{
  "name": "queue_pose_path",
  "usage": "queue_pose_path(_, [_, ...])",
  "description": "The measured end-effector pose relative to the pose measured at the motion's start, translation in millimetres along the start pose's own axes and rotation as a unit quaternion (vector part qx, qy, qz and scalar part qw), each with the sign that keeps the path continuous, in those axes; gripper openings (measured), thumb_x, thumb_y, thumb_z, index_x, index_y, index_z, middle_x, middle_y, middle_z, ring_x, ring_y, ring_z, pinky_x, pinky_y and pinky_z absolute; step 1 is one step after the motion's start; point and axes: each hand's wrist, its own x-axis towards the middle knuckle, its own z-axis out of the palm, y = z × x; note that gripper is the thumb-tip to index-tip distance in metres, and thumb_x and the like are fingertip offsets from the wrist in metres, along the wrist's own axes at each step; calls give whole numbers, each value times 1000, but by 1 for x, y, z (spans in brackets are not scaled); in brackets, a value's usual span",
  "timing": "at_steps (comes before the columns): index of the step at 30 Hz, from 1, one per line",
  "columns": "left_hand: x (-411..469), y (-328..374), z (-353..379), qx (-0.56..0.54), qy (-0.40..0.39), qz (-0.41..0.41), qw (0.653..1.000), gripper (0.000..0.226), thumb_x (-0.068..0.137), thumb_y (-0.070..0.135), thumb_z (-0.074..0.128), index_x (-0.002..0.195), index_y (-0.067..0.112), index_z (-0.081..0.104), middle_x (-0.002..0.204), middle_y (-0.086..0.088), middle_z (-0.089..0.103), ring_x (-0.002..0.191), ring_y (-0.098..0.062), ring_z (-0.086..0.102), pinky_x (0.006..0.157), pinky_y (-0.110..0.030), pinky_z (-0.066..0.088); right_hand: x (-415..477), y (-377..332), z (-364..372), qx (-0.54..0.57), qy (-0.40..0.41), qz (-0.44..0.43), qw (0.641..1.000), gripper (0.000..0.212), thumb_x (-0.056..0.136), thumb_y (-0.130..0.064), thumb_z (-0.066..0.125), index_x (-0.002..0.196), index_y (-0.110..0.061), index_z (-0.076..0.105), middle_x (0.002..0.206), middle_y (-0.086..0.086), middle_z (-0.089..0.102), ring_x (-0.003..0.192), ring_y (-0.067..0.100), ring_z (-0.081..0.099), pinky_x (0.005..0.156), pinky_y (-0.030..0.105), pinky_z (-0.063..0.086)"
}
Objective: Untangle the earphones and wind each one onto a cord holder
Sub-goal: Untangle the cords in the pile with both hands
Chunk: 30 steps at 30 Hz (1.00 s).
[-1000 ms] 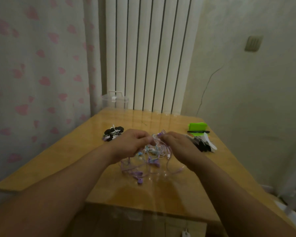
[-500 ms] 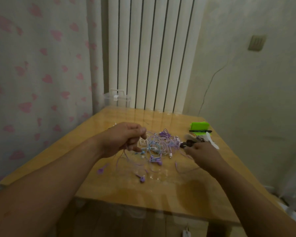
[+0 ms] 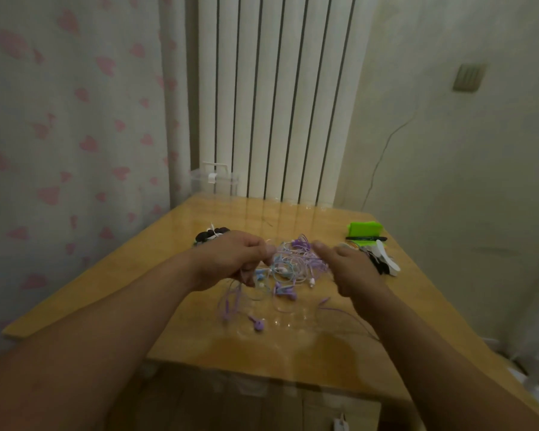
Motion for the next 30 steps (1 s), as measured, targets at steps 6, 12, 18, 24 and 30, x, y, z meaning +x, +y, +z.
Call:
queue_pose_path(6, [2,1,-6,26,-3,13,1000,26,106,30,59,102,9,75,61,-1,41,57,-16,42,70,-36,52,3,18,-3,-264,45,-99,958,32,102,-42,60,80,-19,56,72,-3,57,70,19,55,65,39,42])
queue_pose_path(12, [10,17,19,68,-25,47,996,23,107,26,57,99,20,78,63,8,55,59,-11,43,60,-30,46,-19,-33,28,-64,-163,-99,980,52,107,-60,36,111,-16,65,90,-2,66,78,16,64,65,32,52])
queue_pose_path(18, [-1,10,-2,192,-59,3,980,19,104,32,62,99,20,76,79,2,71,74,-8,66,83,-33,58,-1,-21,3,12,1,-46,999,40,98,-53,64,87,-14,71,82,0,66,74,17,59,61,31,42])
queue_pose_path(24, [-11,-4,-13,249,-52,-34,967,19,107,32,58,99,26,73,92,3,78,81,0,67,82,-27,48,21,13,-16,-47,85,-17,995,39,97,-45,63,82,-9,61,79,12,58,70,23,51,63,43,45])
queue_pose_path(30, [-2,-1,4,249,-25,13,968,23,107,36,56,101,27,76,81,-6,74,78,-18,68,83,-39,54,-16,-9,23,-141,-67,-158,975,36,110,-49,37,112,-23,62,99,-3,67,91,15,64,81,39,53])
